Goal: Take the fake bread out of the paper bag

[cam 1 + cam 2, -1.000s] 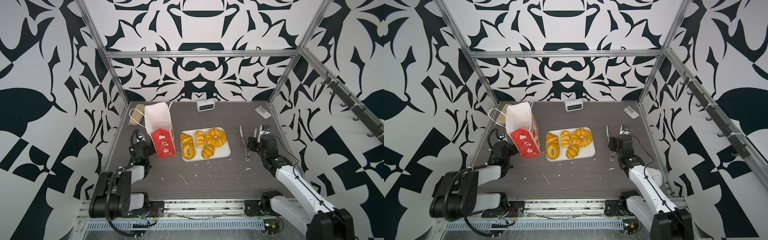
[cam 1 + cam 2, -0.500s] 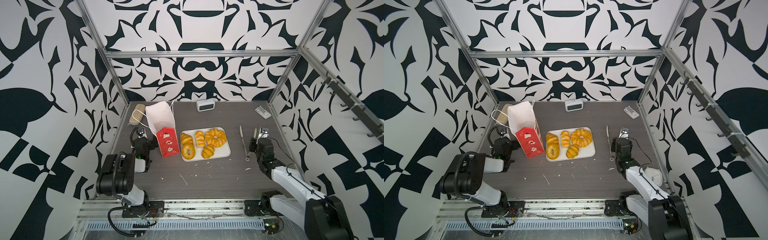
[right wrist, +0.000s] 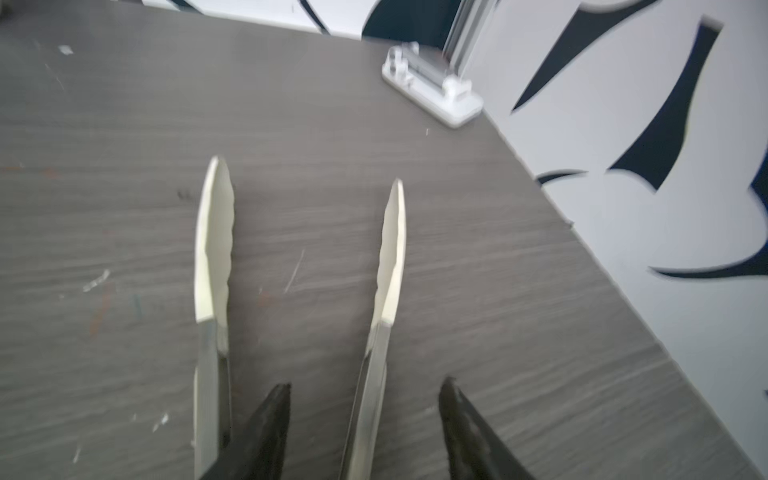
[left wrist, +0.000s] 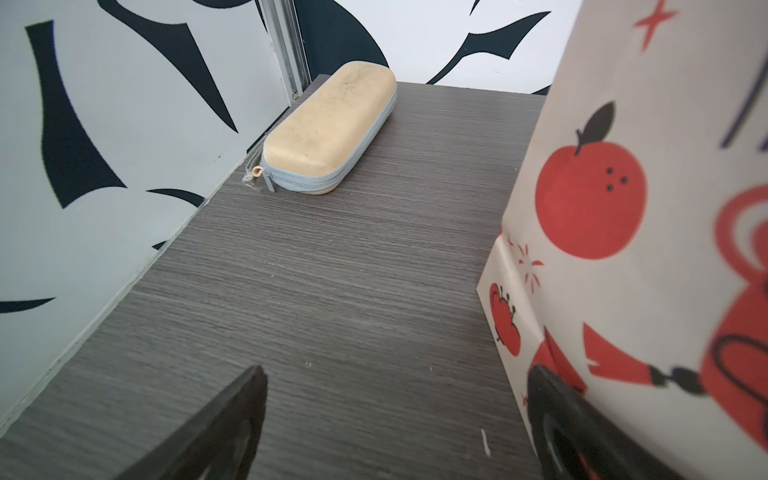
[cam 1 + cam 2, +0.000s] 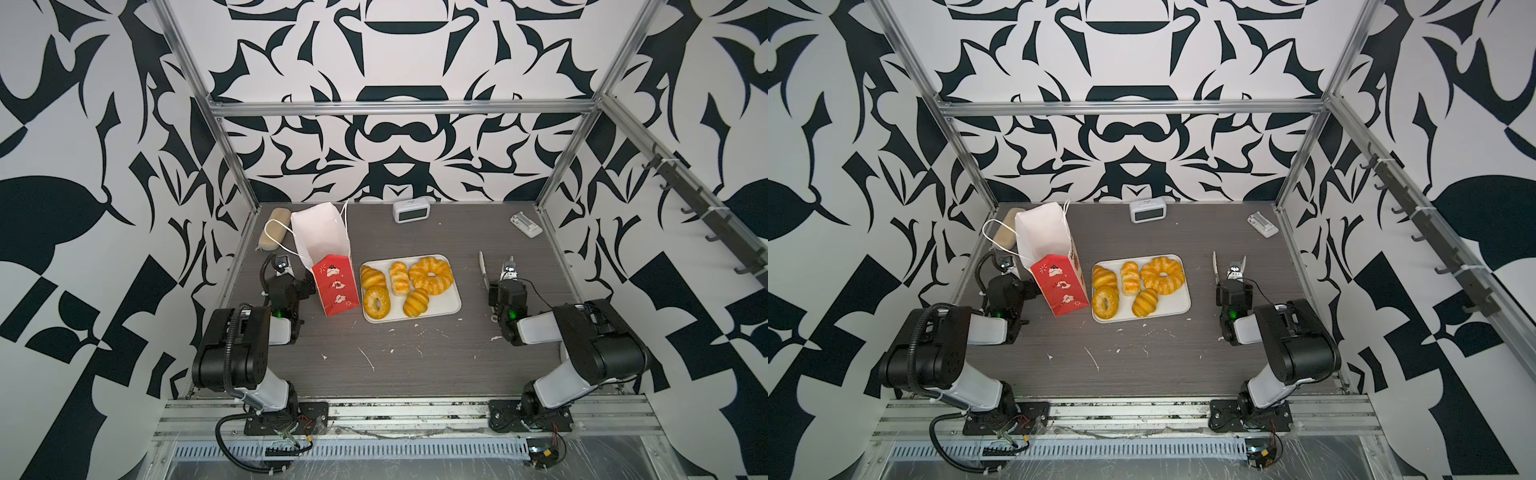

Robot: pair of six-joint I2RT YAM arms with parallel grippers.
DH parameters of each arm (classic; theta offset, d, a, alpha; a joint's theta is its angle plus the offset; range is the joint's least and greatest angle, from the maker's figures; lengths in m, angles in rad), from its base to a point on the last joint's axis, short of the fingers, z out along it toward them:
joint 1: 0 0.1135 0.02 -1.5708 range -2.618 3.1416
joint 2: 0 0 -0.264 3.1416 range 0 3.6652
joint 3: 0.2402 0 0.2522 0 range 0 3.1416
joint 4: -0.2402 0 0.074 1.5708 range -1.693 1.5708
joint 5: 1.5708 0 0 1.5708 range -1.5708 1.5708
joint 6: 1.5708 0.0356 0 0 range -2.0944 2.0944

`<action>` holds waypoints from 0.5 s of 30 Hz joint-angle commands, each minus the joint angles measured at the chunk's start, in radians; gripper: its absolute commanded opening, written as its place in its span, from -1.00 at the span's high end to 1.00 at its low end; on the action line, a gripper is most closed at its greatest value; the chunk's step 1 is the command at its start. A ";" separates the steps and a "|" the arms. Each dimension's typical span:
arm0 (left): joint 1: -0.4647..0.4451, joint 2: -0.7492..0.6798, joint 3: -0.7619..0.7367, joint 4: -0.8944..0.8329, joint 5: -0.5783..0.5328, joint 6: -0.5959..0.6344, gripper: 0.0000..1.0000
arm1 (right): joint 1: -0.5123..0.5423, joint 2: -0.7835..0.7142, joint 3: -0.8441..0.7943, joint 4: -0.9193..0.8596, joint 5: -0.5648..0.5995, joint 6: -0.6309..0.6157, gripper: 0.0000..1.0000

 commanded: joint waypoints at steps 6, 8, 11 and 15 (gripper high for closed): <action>0.003 0.001 0.020 0.026 -0.008 -0.016 -0.99 | 0.001 -0.016 0.014 0.091 0.011 -0.004 -0.40; 0.003 0.001 0.019 0.027 -0.009 -0.018 -0.99 | 0.001 -0.017 0.013 0.093 0.010 -0.004 -0.40; 0.005 0.009 0.029 0.014 -0.002 -0.024 -0.99 | 0.001 -0.017 0.013 0.092 0.010 -0.003 -0.39; 0.022 0.003 0.034 -0.001 0.029 -0.030 -0.99 | 0.002 -0.018 0.013 0.091 0.011 -0.003 -0.37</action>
